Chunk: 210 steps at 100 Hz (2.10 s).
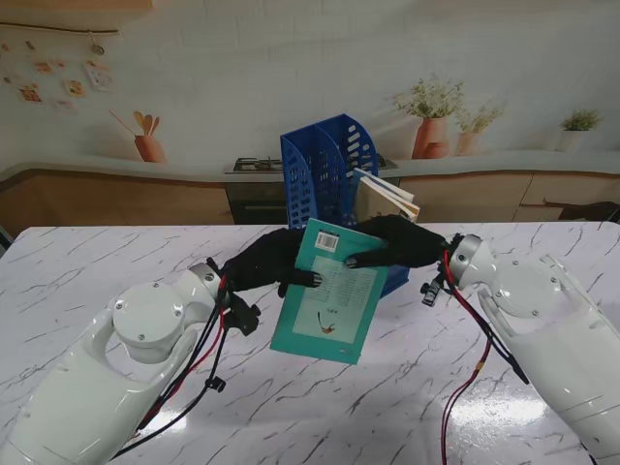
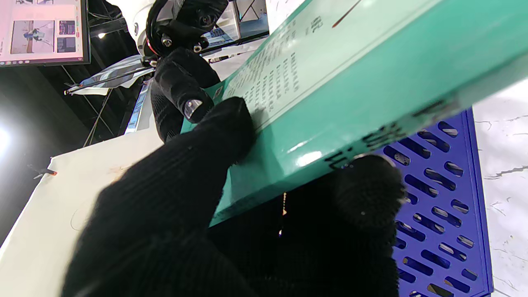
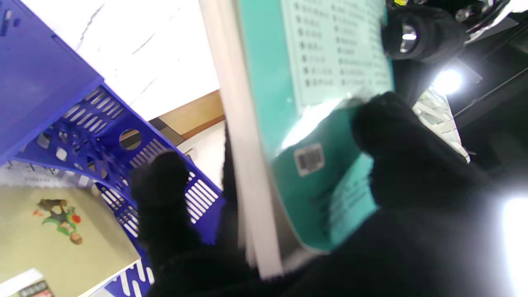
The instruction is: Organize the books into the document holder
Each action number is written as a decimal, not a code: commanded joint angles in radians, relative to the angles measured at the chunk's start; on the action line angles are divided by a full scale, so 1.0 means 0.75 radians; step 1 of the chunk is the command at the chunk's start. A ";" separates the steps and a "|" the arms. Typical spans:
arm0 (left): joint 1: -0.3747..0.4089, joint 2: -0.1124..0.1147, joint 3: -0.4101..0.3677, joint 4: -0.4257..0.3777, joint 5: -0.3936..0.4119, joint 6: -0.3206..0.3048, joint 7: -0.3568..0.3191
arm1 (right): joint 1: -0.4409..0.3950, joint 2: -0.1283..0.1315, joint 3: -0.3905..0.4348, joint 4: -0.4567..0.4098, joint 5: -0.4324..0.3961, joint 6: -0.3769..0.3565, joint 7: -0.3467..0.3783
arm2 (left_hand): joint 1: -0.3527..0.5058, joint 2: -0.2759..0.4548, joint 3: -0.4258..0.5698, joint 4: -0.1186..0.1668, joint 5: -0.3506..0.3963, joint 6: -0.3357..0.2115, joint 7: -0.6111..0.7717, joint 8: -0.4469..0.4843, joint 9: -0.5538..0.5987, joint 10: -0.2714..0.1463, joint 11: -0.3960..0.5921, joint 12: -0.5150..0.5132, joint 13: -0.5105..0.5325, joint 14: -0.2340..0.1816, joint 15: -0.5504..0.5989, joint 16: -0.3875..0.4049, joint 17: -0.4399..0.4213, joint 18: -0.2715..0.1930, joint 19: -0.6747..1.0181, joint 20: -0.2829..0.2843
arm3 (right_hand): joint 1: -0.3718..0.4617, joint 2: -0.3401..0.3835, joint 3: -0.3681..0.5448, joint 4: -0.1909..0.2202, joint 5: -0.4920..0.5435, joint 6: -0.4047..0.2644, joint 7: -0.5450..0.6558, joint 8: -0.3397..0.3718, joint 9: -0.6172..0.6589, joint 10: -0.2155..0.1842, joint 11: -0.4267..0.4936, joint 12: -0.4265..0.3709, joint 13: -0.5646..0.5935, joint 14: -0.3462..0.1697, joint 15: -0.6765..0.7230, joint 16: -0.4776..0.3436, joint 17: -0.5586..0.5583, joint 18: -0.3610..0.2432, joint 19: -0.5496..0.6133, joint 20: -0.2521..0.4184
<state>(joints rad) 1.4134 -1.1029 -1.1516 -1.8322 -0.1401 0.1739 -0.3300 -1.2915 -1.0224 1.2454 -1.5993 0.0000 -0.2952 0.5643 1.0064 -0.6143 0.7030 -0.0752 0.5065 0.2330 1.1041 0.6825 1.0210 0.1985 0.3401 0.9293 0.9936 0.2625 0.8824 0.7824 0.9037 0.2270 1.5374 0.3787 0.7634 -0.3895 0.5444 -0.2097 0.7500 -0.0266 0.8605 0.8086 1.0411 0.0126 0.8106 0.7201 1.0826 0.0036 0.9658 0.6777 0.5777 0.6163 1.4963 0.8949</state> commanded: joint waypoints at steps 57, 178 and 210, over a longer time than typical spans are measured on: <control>-0.089 -0.041 0.042 0.101 -0.091 -0.047 0.030 | -0.205 -0.040 0.063 -0.147 -0.221 -0.058 -0.259 | 0.173 0.120 0.005 0.031 -0.015 -0.196 -0.003 0.037 0.016 0.011 -0.048 -0.075 0.009 0.032 0.124 0.044 -0.117 -0.063 0.092 0.070 | -0.108 0.233 0.382 -0.042 0.152 -0.041 0.079 0.261 0.281 -0.118 0.479 0.198 0.329 -0.520 0.838 0.374 0.874 -0.937 0.797 0.108; 0.151 0.000 -0.169 0.065 0.159 0.055 0.023 | -0.094 -0.090 0.230 -0.325 -0.333 0.321 -0.429 | -0.154 0.336 -0.269 0.066 0.001 -0.051 -0.755 -0.364 -0.559 0.061 0.035 -0.666 -0.753 0.178 -0.660 -0.348 -1.163 0.202 -0.724 0.205 | -0.105 0.272 0.331 -0.021 0.148 -0.070 0.025 0.341 0.272 -0.138 0.466 0.265 0.331 -0.532 0.832 0.408 0.877 -0.953 0.797 0.145; 0.153 -0.004 -0.177 0.146 0.142 0.044 0.026 | 0.026 -0.092 0.178 -0.225 -0.385 0.385 -0.423 | -0.156 0.311 -0.257 0.060 -0.002 -0.075 -0.736 -0.346 -0.550 0.040 0.042 -0.653 -0.770 0.171 -0.685 -0.359 -1.196 0.176 -0.770 0.170 | -0.105 0.274 0.327 -0.018 0.146 -0.075 0.023 0.343 0.271 -0.143 0.463 0.269 0.331 -0.532 0.831 0.408 0.877 -0.953 0.797 0.145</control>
<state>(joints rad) 1.5202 -1.1022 -1.2834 -1.7372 -0.0259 0.2293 -0.3012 -1.2894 -1.0822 1.3902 -1.7838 -0.2824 -0.0149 0.2530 0.9092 -0.3728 0.5226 -0.0489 0.5146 0.2133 0.5456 0.4174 0.6152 0.2619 0.3761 0.4320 0.4406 0.4176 0.3866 0.5248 0.0222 0.3842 0.9928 0.5172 0.6241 -0.3099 0.7073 -0.2319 0.8160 0.0374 0.8767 1.0303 1.1848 -0.0709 1.1011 0.8922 1.3113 -0.1523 1.5357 0.9611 1.1785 0.6148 1.8134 0.9853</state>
